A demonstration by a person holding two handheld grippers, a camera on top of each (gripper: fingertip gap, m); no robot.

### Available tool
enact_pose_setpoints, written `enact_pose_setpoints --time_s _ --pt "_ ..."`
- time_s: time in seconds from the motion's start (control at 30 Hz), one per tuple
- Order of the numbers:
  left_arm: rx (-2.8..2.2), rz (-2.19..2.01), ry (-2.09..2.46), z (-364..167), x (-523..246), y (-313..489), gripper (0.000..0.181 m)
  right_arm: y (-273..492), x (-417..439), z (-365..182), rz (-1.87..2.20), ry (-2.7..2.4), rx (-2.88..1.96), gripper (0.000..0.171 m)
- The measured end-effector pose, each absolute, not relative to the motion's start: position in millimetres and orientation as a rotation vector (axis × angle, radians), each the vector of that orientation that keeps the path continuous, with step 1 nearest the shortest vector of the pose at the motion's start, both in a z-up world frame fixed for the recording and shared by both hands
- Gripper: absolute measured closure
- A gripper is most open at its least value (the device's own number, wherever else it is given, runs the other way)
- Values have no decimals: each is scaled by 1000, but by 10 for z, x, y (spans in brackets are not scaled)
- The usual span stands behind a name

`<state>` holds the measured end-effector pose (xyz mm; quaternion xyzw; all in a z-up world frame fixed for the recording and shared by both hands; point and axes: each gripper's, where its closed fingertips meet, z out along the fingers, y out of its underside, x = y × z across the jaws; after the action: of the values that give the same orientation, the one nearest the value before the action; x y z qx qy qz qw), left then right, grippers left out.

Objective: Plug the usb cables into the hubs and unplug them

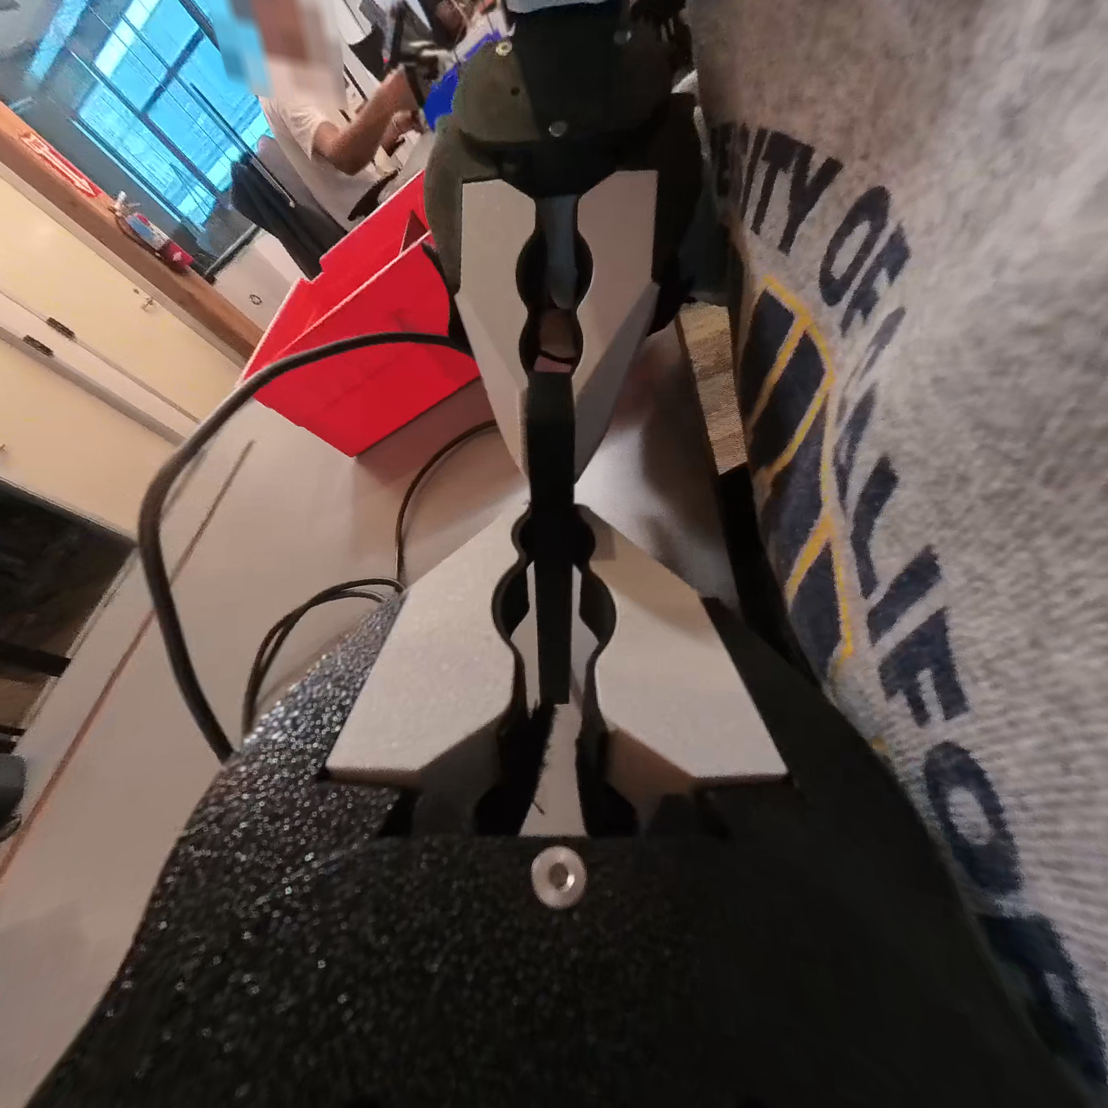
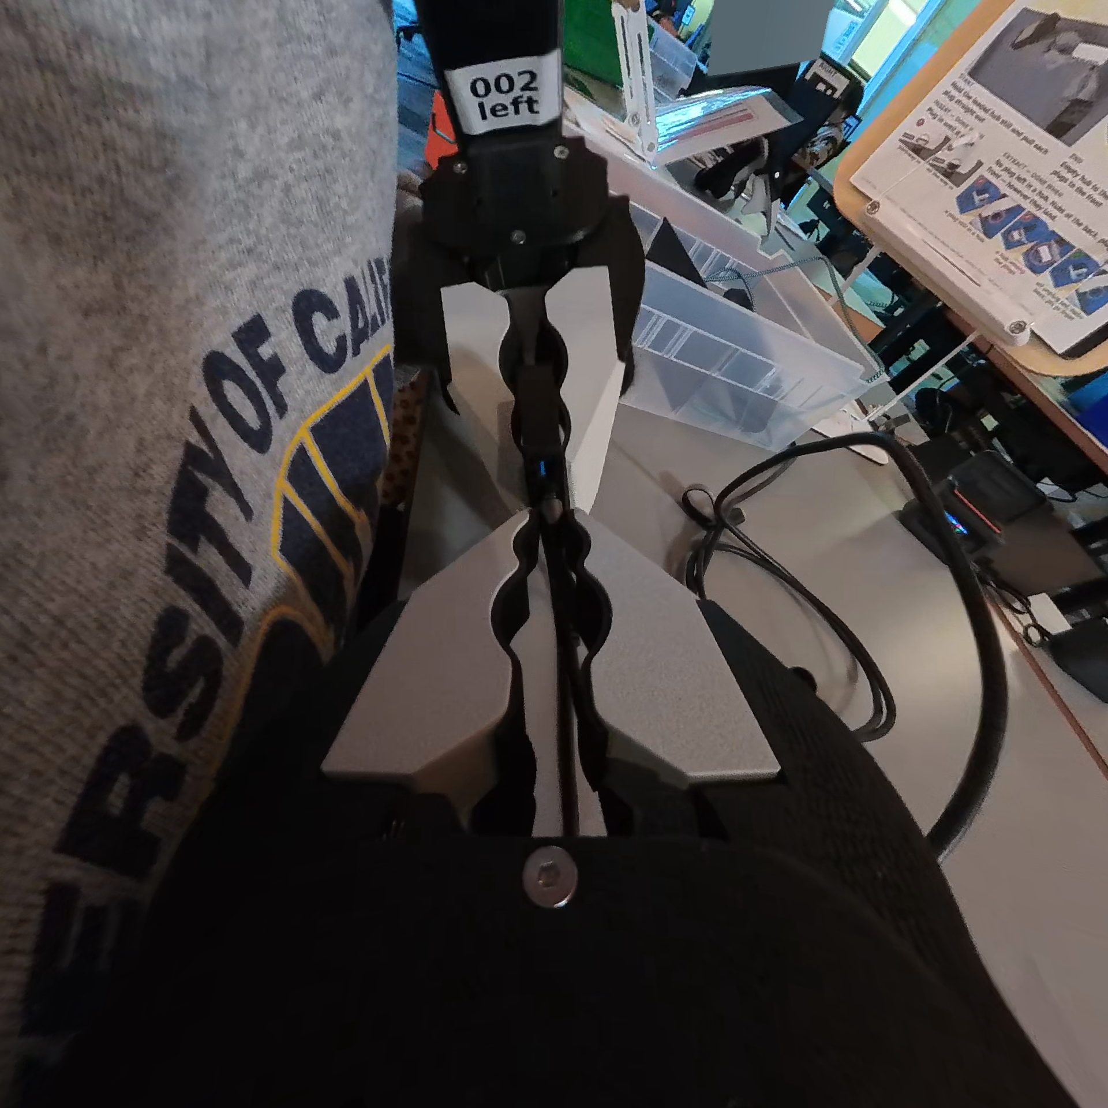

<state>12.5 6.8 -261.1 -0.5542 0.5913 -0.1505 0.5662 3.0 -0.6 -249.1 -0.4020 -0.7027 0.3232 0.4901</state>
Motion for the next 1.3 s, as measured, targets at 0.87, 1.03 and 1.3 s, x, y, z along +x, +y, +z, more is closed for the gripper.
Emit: enact_pose_setpoints --time_s 0.87,1.03,1.3 --pt "-1400 -298 891 -2344 -354 564 172 805 209 -2955 335 -1679 -1281 165" --pt "-1338 -245 898 -2317 -344 559 172 842 200 -2698 376 -1557 -1248 165" --pt "-1344 -257 902 -2348 -347 575 170 948 1140 -842 271 -968 -972 165"
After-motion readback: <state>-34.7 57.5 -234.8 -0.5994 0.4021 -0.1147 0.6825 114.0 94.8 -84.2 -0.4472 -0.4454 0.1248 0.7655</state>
